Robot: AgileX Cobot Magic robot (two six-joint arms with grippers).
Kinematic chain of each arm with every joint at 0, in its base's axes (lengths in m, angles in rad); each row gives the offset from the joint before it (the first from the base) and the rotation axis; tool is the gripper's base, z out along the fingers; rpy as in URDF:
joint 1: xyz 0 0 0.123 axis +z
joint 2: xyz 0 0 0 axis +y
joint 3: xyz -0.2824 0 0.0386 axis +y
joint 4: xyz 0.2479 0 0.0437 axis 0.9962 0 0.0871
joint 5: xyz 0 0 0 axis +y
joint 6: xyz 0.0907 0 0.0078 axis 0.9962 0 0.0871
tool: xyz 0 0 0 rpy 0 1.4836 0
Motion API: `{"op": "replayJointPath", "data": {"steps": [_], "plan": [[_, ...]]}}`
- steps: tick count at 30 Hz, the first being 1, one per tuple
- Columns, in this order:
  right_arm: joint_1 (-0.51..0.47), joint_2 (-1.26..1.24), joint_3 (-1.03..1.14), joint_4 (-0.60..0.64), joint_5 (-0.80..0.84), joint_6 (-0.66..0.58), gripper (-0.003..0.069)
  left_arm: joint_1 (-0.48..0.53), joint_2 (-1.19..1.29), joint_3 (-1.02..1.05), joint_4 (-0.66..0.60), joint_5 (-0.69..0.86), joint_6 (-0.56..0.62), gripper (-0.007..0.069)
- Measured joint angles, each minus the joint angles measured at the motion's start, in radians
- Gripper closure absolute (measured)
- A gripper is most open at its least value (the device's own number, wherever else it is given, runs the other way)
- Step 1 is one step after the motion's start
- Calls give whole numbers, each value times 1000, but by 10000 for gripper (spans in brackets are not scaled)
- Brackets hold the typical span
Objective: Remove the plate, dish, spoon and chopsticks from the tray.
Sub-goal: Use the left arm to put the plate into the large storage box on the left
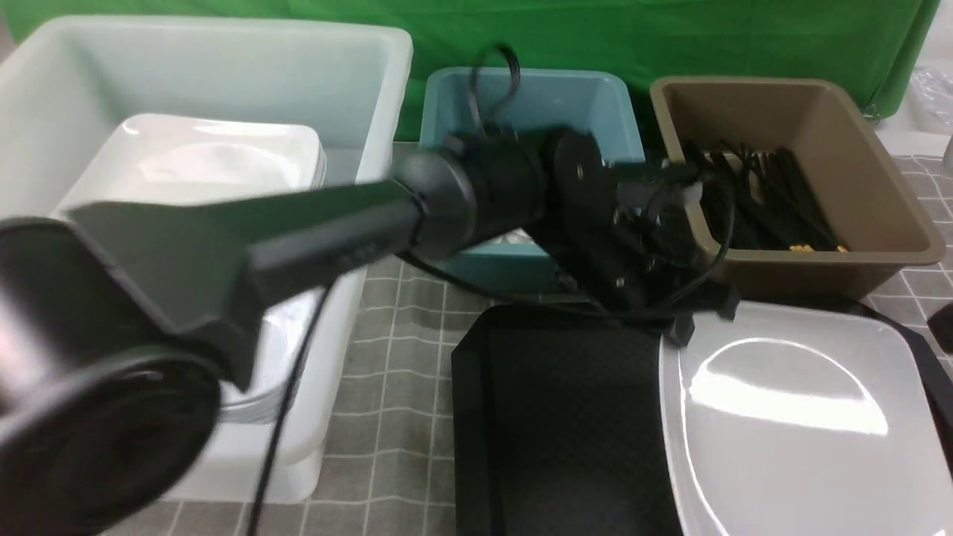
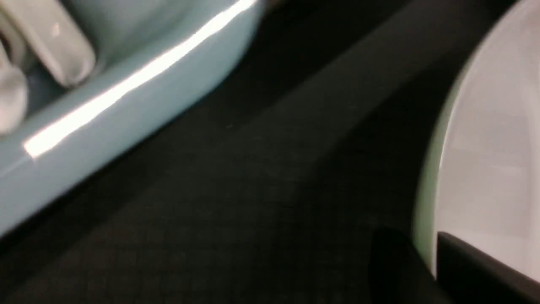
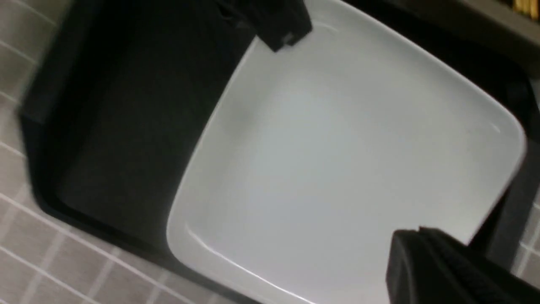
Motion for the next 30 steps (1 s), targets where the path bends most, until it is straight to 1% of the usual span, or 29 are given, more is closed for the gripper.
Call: {"op": "replayJointPath", "data": {"steps": [2,3,7,11,12,13,14,15,17,18,19,20,22,23,24,26,27,28,30], "plan": [[0,0,-25,29,0,0,635,-1,-45,0,28,18,2,589],[0,0,-58,56,0,0,635,-1,-105,0,61,42,7,599],[0,0,-124,121,-1,0,634,23,-231,0,112,91,29,601],[0,0,-159,207,-7,-20,633,95,-339,1,112,128,29,601],[0,0,-165,247,-14,-36,632,121,-368,1,108,137,29,601],[0,0,-165,262,-21,-46,632,126,-373,1,108,139,29,601],[0,0,-166,321,-42,-66,632,185,-422,1,105,160,29,601],[0,0,-166,337,-47,-73,632,193,-427,1,105,160,29,601],[0,12,-167,458,-76,-147,632,318,-495,1,92,195,29,601],[0,19,-167,491,-80,-179,632,370,-517,1,85,208,29,601],[0,20,-167,500,-80,-179,632,381,-522,1,84,213,29,601],[10,40,-173,555,-88,-217,632,484,-556,1,62,230,36,601],[28,59,-187,569,-95,-231,632,546,-572,1,40,240,49,601],[70,91,-207,577,-103,-239,632,662,-593,1,6,249,60,601],[70,96,-214,577,-104,-239,632,688,-596,1,-4,252,64,601],[128,140,-245,577,-106,-242,632,781,-601,1,-50,259,77,601],[195,190,-293,560,-110,-243,632,907,-606,21,-111,259,95,601],[226,207,-310,543,-111,-237,632,969,-606,34,-136,259,103,601],[309,274,-379,465,-112,-199,632,1086,-606,87,-195,246,120,601]]}}
